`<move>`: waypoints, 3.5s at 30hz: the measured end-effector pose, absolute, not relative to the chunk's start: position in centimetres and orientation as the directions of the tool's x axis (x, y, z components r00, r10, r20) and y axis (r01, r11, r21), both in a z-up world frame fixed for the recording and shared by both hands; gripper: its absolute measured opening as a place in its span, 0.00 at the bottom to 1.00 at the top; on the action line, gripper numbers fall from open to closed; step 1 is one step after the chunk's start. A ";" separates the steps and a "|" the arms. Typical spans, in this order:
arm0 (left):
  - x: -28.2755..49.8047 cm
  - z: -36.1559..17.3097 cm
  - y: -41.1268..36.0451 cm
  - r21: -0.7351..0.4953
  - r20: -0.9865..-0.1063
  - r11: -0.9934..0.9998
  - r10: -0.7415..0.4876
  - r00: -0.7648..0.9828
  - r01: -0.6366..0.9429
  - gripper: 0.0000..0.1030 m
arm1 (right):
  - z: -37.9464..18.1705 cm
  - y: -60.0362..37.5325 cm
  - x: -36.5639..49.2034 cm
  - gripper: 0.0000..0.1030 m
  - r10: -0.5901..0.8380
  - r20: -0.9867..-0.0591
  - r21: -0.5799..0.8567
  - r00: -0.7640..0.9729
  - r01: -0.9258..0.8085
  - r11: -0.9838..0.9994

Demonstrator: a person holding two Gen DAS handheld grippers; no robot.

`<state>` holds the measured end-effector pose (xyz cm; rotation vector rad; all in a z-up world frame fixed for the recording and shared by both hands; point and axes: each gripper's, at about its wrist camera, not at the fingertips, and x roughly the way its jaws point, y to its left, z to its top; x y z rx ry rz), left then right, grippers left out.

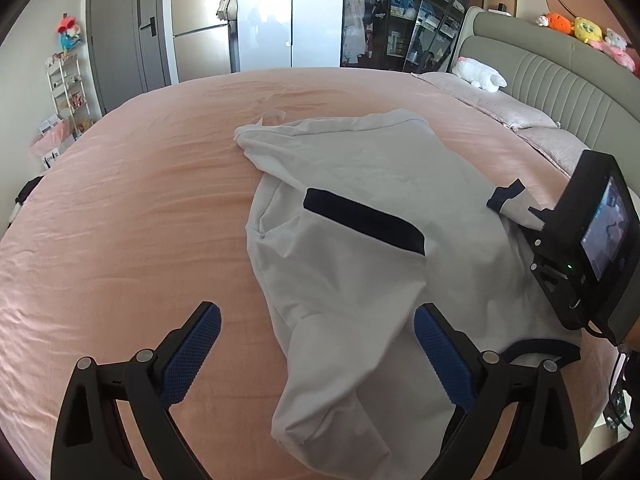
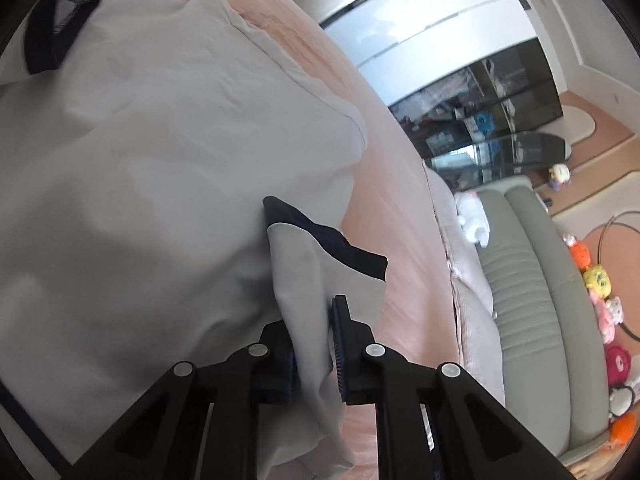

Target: Fold clothes

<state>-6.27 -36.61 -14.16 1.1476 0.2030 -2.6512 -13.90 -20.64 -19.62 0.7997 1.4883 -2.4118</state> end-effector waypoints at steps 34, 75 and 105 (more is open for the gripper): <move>-25.4 -13.4 -26.6 -0.479 -0.794 -0.878 0.430 -0.430 0.007 1.00 | -19.4 -16.1 -10.0 0.49 0.079 -0.388 -0.812 -0.918 0.300 -0.501; -28.0 -18.2 -26.4 -0.833 -0.553 -0.507 0.742 -0.380 0.223 0.58 | -19.8 -15.4 -11.5 0.48 0.125 -0.433 -0.740 -0.893 0.272 -0.615; -24.0 -15.9 -29.0 -0.842 -0.532 -0.505 0.717 -0.450 0.191 0.12 | -18.1 -17.8 -7.8 0.02 -0.074 -0.470 -0.699 -0.879 0.422 -0.578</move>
